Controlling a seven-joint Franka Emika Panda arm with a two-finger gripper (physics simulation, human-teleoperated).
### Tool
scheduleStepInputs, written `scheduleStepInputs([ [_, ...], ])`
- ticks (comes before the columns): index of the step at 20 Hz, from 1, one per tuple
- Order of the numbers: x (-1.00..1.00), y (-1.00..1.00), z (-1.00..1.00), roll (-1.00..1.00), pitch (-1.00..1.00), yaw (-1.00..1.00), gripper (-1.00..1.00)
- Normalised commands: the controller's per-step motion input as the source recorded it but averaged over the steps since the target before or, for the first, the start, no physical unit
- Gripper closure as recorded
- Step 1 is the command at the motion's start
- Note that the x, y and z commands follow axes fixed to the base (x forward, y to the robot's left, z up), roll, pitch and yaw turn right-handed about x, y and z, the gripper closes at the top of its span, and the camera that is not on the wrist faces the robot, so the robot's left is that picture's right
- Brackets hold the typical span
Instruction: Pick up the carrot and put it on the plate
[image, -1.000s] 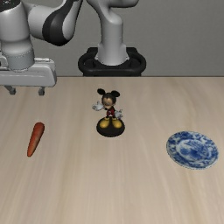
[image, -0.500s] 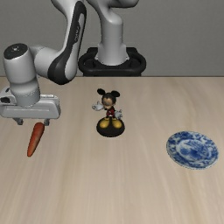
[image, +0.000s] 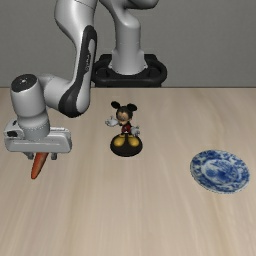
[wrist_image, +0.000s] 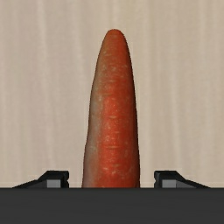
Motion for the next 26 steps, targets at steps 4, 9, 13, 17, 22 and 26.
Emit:
scheduleStepInputs([
  [4, 0.0, 0.0, 0.0, 0.0, 0.0, 0.0, 1.0],
  [9, 0.0, 0.0, 0.8, 0.0, 0.0, 0.0, 1.0],
  [13, 0.0, 0.0, 1.0, 0.0, 0.0, 0.0, 1.0],
  [17, 0.5, 0.0, 0.5, 0.0, 0.0, 0.0, 1.0],
  [22, 1.0, 0.0, 0.0, 0.0, 0.0, 0.0, 1.0],
  [26, 0.75, 0.25, 0.0, 0.0, 0.0, 0.0, 1.0],
])
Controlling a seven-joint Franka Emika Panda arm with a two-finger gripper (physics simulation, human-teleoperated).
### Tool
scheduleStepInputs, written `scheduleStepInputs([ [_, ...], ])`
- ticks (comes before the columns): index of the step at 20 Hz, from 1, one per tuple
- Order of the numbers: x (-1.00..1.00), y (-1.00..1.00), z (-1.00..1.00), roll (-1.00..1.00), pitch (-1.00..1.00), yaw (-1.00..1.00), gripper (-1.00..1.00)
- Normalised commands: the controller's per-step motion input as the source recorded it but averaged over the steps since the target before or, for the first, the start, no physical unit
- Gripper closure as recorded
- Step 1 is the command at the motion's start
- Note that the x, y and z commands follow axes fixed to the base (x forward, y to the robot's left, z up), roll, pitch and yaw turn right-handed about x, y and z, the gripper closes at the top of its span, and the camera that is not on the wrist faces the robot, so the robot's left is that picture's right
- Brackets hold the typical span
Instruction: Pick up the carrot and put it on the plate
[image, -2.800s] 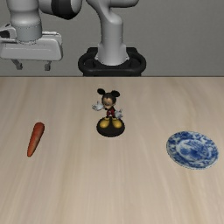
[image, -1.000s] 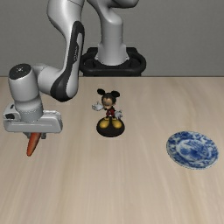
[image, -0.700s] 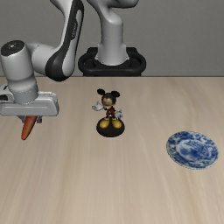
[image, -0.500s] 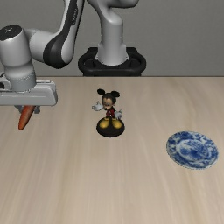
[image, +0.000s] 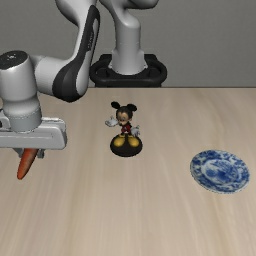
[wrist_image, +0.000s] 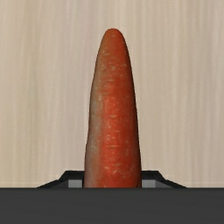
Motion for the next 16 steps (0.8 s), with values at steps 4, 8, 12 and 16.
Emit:
scheduleStepInputs([
  [4, 0.0, 1.0, 0.0, 0.0, 0.0, 0.0, 1.0],
  [8, 0.0, 1.0, 0.0, 0.0, 0.0, 0.0, 1.0],
  [12, 0.0, 1.0, 0.0, 0.0, 0.0, 0.0, 1.0],
  [16, 0.0, 1.0, 0.0, 0.0, 0.0, 0.0, 1.0],
])
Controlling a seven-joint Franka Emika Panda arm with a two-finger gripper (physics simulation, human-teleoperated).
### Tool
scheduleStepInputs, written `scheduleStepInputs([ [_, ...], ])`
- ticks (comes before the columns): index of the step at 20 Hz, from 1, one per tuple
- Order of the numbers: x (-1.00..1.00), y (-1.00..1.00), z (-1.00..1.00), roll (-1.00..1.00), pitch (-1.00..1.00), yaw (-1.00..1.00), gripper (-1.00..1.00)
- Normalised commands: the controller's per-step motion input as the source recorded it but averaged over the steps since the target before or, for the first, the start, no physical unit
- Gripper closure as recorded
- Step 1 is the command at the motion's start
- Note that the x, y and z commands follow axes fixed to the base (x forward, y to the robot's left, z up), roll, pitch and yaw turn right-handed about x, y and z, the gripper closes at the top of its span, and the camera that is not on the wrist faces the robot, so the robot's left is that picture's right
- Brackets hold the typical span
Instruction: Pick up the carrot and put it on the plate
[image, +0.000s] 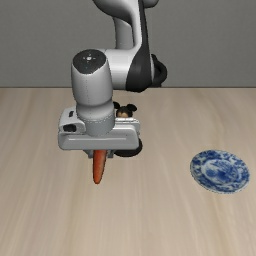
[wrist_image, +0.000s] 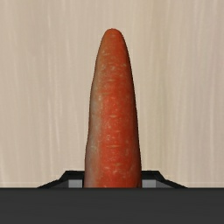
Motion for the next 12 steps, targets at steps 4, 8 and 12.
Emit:
scheduleStepInputs([
  [4, 0.0, 1.0, 0.0, 0.0, 0.0, 0.0, 1.0],
  [8, 0.0, 1.0, 0.0, 0.0, 0.0, 0.0, 1.0],
  [12, 0.0, 1.0, 0.0, 0.0, 0.0, 0.0, 1.0],
])
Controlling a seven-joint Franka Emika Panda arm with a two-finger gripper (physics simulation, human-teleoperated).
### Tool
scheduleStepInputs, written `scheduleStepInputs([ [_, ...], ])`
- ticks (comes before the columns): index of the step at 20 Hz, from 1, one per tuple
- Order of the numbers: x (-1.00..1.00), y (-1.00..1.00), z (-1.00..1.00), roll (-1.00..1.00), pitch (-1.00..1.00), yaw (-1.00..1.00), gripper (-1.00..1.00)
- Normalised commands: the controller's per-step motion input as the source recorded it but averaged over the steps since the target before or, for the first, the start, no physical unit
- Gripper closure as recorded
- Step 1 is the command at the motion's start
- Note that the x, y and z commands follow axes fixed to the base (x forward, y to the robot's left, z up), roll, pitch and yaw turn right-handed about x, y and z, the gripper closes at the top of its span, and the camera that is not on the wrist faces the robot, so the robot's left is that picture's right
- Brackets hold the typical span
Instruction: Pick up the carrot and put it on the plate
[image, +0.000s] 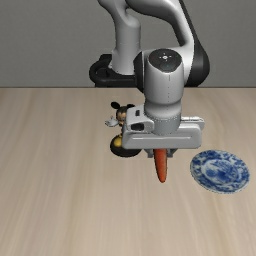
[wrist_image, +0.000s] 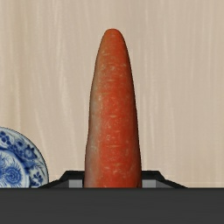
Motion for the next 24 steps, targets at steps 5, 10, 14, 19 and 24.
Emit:
scheduleStepInputs([
  [5, 0.0, 1.0, 0.0, 0.0, 0.0, 0.0, 1.0],
  [10, 0.0, 1.0, 0.0, 0.0, 0.0, 0.0, 1.0],
  [14, -0.25, 0.75, 0.0, 0.0, 0.0, 0.0, 1.0],
  [19, -0.8, 0.0, 0.0, 0.0, 0.0, 0.0, -1.0],
  [24, 0.0, 0.0, 0.0, 0.0, 0.0, 0.0, -1.0],
])
